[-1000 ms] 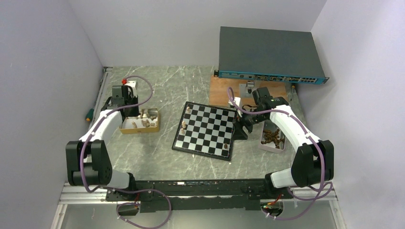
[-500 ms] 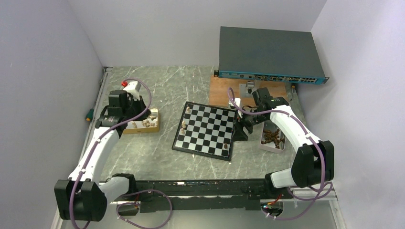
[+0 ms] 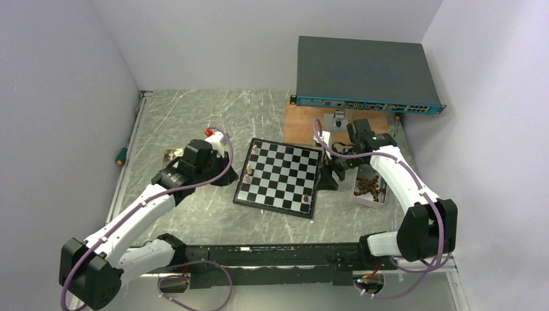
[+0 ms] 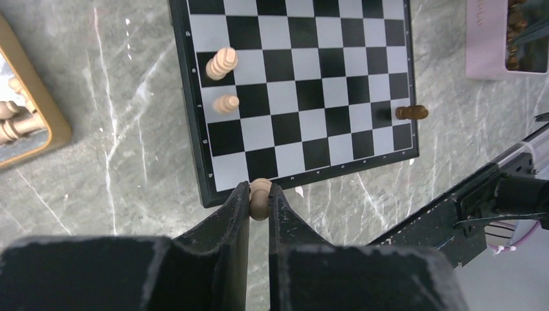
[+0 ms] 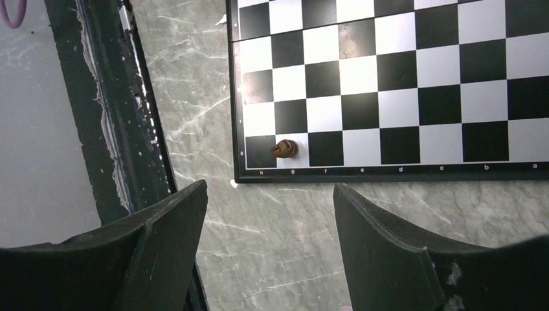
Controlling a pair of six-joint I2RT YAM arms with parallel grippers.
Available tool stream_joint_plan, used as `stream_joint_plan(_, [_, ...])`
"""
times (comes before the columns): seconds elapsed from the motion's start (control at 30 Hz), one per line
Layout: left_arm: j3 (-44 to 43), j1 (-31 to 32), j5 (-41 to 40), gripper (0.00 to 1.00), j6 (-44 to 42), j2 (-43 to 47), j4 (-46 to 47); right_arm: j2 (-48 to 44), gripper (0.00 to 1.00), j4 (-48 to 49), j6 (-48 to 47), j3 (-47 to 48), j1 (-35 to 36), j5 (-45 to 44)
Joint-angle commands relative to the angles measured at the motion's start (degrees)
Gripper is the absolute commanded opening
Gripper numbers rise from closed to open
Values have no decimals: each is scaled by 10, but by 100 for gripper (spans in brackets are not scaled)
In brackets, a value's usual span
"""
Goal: Set up the chess pieces on the board
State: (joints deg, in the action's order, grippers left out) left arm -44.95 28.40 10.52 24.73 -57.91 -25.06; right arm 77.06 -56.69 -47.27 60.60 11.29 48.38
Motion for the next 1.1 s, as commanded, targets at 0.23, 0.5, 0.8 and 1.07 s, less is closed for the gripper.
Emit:
stream_joint_plan(0.23, [-10,101,-103,0,61,-49,12,-61,75,44,24,-34,-23,7])
stream_joint_plan(0.5, [-36,167,-142,0,57,-114,14,-61,75,63,36,-45,-24,4])
stream_joint_plan(0.8, [-69,218,-191,0,55,-212,0,-71,75,69,42,-53,-29,-1])
stream_joint_plan(1.07, [-67,219,-194,0,58,-249,11,-66,75,70,41,-50,-29,5])
